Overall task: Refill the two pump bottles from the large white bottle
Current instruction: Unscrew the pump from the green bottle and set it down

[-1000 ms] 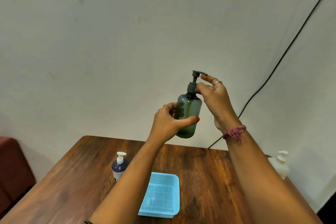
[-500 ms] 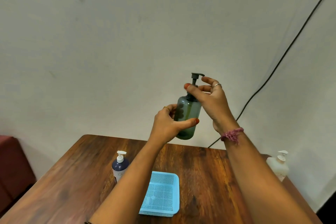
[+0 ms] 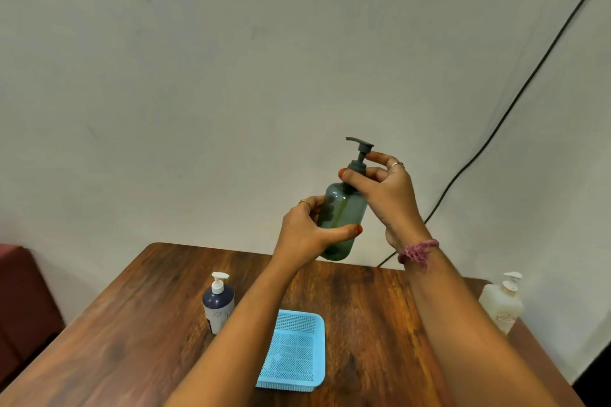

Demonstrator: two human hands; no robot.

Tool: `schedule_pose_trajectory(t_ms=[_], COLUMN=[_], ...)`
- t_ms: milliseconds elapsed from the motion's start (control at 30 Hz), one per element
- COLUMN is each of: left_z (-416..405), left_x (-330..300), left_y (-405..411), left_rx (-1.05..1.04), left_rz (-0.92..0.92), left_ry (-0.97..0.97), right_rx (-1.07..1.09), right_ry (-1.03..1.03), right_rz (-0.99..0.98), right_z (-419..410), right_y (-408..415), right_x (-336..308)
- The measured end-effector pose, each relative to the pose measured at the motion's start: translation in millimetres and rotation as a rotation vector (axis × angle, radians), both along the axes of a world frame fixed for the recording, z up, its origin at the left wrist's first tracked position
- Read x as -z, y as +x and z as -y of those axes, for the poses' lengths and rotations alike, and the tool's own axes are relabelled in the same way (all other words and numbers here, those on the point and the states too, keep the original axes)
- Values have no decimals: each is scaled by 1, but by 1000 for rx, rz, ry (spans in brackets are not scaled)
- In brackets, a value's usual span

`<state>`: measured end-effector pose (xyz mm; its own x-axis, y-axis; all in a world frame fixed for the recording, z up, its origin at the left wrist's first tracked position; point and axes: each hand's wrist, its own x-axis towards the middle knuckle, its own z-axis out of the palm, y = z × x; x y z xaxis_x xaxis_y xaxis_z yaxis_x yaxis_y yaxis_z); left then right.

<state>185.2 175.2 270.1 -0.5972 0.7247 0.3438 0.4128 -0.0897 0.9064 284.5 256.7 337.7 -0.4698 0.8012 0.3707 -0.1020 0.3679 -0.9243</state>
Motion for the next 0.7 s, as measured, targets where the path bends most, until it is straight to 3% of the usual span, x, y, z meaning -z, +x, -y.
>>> schedule_pose_trajectory(t_ms=[700], left_z=[42], left_x=[62], left_y=[-28], left_rx=[-13], left_rz=[99], left_ry=[-142], right_rx=[69], right_ry=[-144], right_rz=[-185], right_z=[0], right_y=[7], right_x=[-6])
